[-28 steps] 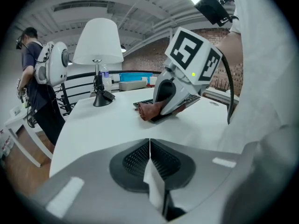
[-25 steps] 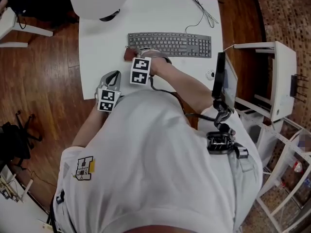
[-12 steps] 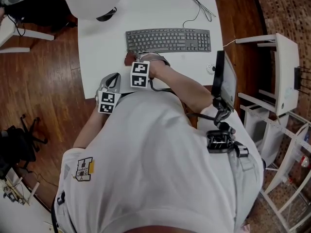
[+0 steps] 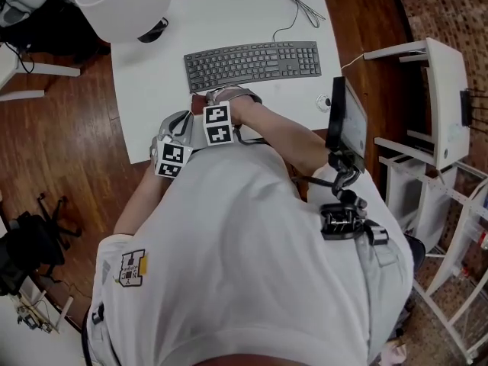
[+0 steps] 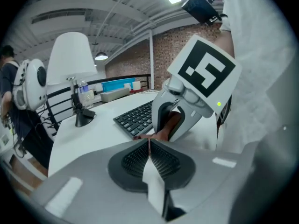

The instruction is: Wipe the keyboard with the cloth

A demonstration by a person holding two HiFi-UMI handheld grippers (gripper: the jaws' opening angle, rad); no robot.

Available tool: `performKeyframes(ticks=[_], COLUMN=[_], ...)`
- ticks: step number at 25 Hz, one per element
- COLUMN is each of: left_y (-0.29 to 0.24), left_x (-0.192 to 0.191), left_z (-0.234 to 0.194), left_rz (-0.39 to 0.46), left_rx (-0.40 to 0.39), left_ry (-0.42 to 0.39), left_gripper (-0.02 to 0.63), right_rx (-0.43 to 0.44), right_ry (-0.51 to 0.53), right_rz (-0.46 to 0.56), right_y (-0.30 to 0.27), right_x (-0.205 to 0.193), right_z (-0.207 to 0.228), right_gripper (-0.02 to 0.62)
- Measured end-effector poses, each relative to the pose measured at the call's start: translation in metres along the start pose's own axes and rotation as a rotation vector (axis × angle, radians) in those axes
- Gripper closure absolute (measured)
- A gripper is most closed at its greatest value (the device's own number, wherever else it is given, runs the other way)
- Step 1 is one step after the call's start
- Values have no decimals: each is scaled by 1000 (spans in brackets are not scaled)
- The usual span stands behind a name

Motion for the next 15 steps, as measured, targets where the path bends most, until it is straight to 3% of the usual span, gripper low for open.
performKeyframes(ticks=[5, 15], left_y=[-36, -51], left_x=[10, 6], left_z=[16, 28], left_rz=[-74, -102], left_rx=[-137, -137], left_ry=[-113, -96], left_gripper=[606, 606], right_rx=[-25, -113], right_ry=[0, -189], right_rz=[51, 159], right_y=[2, 24], right_x=[-5, -54], right_z=[1, 0], right_gripper=[485, 373])
Point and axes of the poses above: the fingertips, and each gripper's own axes: y backward along the fingers, z to its right, x out of its top, the point moved 6 cm from there along y, backward along the fingers, and after that the axes turned 5 degrees about z, right-handed, at the moved point
